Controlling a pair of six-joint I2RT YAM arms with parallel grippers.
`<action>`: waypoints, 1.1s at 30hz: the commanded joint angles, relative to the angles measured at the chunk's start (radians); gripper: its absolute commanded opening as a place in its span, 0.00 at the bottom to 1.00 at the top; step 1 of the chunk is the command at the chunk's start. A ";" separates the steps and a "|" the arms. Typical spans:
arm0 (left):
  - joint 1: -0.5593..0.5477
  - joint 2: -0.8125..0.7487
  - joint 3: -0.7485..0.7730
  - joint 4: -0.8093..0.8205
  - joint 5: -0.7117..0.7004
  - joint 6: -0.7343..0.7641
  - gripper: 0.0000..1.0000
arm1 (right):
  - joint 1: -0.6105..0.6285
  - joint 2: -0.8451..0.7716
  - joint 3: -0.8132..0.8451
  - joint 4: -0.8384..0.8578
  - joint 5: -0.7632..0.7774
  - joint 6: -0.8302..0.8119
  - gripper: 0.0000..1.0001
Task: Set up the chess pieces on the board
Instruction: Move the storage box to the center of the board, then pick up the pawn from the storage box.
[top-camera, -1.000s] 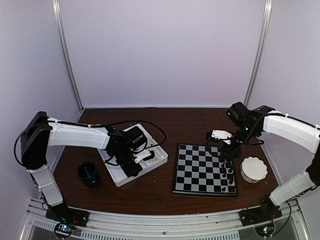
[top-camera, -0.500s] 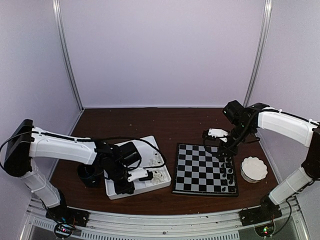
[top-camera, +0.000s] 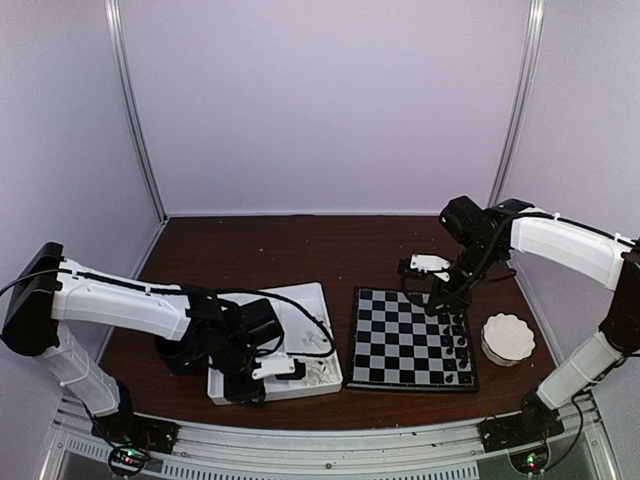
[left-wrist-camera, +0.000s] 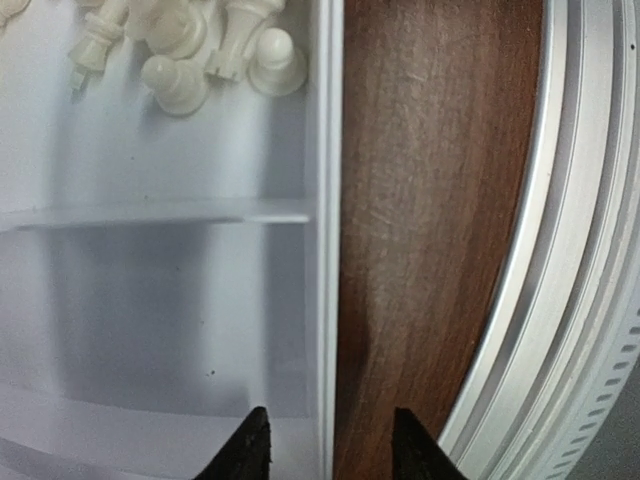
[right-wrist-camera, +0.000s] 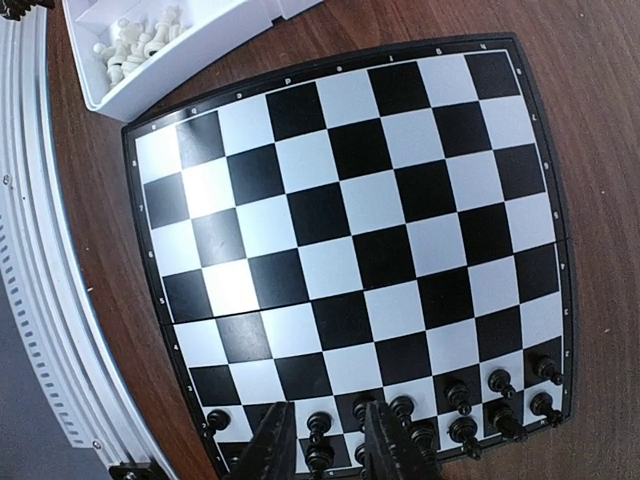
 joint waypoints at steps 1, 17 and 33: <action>-0.004 -0.041 0.060 -0.088 -0.018 0.023 0.45 | 0.057 0.036 0.068 -0.025 0.005 -0.029 0.26; 0.309 -0.268 0.323 0.229 -0.467 -0.222 0.77 | 0.317 0.418 0.473 -0.003 0.055 0.044 0.45; 0.684 -0.331 0.183 0.358 -0.338 -0.407 0.74 | 0.447 0.801 0.851 -0.071 0.119 0.053 0.36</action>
